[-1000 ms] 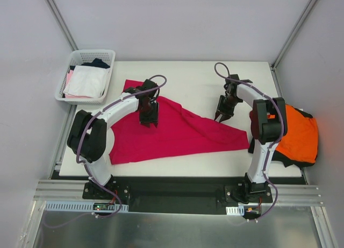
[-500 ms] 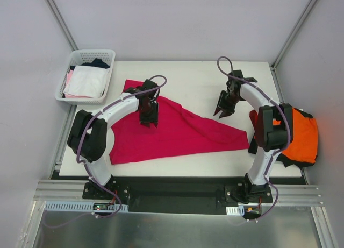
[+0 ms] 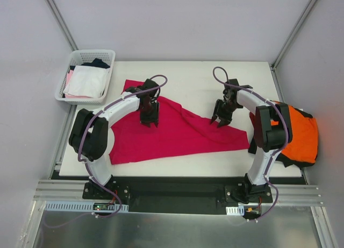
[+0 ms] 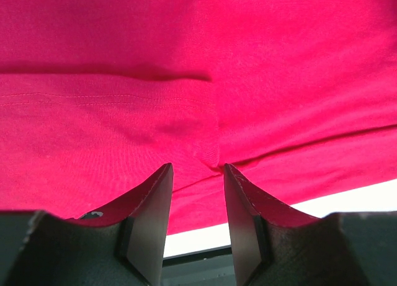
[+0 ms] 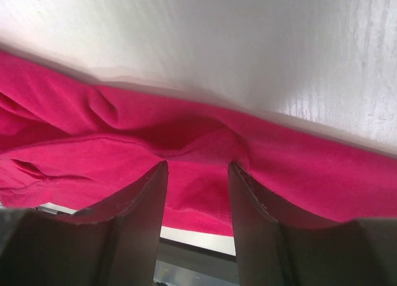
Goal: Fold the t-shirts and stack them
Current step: Fold the tshirt
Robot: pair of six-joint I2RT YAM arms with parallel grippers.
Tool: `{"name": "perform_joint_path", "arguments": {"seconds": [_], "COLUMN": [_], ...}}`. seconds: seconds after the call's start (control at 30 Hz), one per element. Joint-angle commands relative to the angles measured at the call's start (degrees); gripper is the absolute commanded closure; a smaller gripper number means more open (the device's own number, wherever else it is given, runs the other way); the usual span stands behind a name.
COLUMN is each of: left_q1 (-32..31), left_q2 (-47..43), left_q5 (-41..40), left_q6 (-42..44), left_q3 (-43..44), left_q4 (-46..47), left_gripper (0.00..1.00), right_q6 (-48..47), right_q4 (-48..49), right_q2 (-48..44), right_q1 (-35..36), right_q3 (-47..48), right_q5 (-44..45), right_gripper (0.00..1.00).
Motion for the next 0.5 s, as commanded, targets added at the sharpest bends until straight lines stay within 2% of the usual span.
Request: {"name": "perform_joint_path", "arguments": {"seconds": [0.0,0.47], "left_q1": [0.43,0.43], "left_q2": [-0.02,0.50], "left_q5": [0.59,1.03], "left_q6": [1.11,0.23], "left_q3": [1.53,2.14], "left_q4": [-1.01,-0.93], "left_gripper": [0.61,0.61], "right_q6": [0.49,-1.70], "right_q4": [1.95,1.07], "right_q2": [-1.19,-0.22], "right_q1": [0.44,-1.14], "right_q3": [-0.16,0.37], "right_q5": [-1.17,0.41], "right_gripper": [0.53,0.54]}}
